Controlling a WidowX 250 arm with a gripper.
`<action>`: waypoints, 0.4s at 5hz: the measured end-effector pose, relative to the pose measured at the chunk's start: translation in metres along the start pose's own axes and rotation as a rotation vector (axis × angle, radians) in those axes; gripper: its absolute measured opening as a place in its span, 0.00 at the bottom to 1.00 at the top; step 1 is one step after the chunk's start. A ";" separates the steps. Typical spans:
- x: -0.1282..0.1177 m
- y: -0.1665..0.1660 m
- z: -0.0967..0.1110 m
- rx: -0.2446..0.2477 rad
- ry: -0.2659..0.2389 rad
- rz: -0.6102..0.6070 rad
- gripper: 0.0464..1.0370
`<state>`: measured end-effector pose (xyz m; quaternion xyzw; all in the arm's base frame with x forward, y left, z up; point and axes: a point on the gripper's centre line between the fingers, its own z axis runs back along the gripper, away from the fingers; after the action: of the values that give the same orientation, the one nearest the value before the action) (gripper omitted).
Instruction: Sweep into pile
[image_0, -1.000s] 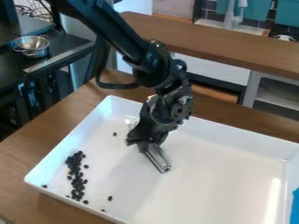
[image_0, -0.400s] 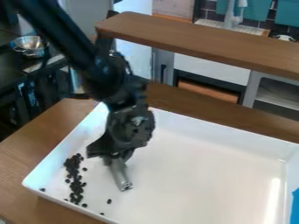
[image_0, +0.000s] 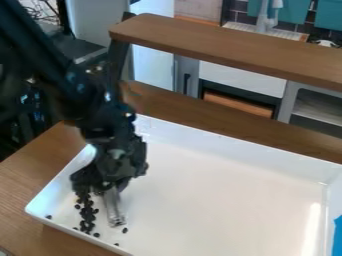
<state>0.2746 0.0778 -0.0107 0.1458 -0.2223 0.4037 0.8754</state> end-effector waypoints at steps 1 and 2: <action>0.002 0.015 -0.003 -0.029 -0.031 -0.043 0.33; 0.001 0.019 -0.003 -0.047 -0.038 -0.077 0.33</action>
<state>0.2608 0.0918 -0.0117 0.1415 -0.2426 0.3614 0.8891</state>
